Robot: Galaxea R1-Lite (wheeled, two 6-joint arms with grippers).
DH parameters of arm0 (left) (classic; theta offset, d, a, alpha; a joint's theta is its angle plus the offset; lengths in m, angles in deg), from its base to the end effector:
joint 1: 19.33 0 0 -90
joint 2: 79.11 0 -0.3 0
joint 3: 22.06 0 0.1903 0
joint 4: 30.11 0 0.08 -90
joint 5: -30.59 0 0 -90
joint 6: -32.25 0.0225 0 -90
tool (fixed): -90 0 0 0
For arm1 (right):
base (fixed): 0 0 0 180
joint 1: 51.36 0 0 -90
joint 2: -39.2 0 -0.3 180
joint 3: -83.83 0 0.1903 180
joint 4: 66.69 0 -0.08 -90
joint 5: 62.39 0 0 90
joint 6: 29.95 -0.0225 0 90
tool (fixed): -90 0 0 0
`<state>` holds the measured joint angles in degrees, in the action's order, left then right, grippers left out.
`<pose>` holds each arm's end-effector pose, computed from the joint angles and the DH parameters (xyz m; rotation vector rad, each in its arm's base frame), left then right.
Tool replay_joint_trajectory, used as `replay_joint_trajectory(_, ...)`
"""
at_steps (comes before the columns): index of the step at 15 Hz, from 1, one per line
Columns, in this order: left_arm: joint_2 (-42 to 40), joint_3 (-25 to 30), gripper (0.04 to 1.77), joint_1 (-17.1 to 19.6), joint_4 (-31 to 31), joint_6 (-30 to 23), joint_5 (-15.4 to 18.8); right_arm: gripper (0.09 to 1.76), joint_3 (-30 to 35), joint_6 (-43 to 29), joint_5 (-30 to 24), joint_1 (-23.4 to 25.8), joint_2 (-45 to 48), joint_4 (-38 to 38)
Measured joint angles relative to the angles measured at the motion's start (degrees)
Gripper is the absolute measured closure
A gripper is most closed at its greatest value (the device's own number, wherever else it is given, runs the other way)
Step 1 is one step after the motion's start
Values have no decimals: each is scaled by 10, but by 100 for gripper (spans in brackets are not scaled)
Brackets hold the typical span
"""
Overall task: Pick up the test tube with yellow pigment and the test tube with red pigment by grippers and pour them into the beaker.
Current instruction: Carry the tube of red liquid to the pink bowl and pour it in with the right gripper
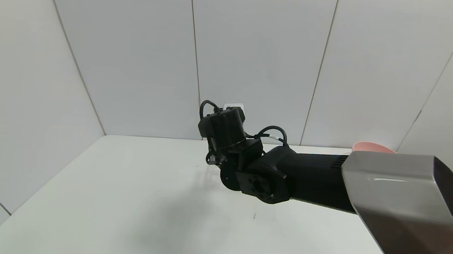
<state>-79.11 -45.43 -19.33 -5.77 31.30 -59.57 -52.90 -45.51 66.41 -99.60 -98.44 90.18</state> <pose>-0.0228 0.0001 0.0738 -0.0166 0.0169 0.0029 0.3442 0.3643 0.1594 -0.0204 0.3226 0.1192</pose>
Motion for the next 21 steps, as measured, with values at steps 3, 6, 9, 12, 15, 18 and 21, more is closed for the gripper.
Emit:
replay_joint_trajectory(3, 0, 0, 9, 0, 0, 0, 0, 135, 0, 1, 0, -1, 3, 1)
replay_joint_trajectory(6, 0, 0, 9, 0, 0, 0, 0, 135, 0, 1, 0, 0, 5, -1)
replay_joint_trajectory(9, 0, 0, 9, 0, 0, 0, 0, 135, 11, 0, -1, -3, 16, -4)
replay_joint_trajectory(12, 0, 0, 9, 0, 0, 0, 0, 135, 75, -1, -20, -8, 55, -2)
replay_joint_trajectory(15, 0, 0, 9, 0, 0, 0, 0, 135, 183, -1, -51, -11, 128, 4)
replay_joint_trajectory(18, 0, 0, 9, 0, 0, 0, 0, 135, 316, 1, -101, -3, 229, 9)
replay_joint_trajectory(21, 0, 0, 9, 0, 0, 0, 0, 135, 433, 33, -183, 53, 342, 10)
